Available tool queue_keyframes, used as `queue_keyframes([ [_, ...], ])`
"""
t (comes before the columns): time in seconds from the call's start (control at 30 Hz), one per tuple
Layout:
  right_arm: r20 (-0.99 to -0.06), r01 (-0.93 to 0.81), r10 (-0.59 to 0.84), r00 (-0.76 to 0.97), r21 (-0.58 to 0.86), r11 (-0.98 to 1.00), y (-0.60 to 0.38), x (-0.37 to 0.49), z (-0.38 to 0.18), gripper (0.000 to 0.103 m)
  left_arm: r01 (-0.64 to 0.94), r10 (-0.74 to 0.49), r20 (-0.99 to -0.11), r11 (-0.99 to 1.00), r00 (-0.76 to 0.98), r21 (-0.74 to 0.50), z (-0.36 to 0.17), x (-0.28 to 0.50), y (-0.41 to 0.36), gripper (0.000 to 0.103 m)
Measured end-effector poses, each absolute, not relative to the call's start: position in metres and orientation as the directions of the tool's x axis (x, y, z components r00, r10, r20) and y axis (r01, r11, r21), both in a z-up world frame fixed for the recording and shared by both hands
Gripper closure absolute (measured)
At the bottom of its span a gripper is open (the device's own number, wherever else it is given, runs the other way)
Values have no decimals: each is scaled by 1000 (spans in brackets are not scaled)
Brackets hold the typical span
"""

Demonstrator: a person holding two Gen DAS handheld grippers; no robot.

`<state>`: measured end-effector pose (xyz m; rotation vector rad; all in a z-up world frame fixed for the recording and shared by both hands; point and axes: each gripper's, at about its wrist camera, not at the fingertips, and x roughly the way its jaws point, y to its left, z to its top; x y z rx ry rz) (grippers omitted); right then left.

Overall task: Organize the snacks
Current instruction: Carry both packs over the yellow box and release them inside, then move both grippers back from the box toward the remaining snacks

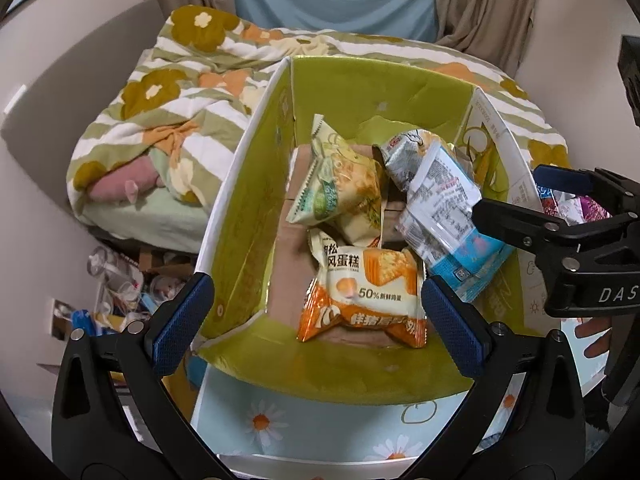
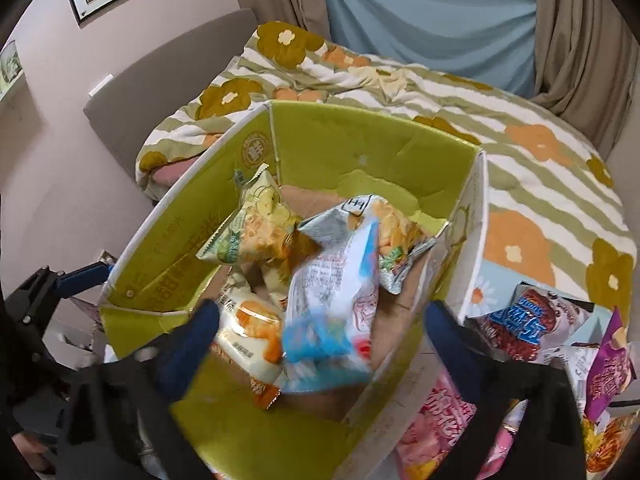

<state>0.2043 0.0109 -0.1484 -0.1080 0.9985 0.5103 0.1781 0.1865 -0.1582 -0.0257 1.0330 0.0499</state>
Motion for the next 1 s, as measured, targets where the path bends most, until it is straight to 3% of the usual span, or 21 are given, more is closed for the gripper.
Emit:
queue_keyframes([
  [0.57,-783,-401,369,500,168,900,-13,171,-105,0,-23,10,-819,1000,574,-4,-118,155,180,0],
  [1.0,-733,-181,242,636,163,970,-98,101,-59,0,191,-163,-761,980,628,-52,-80,140,117,0],
])
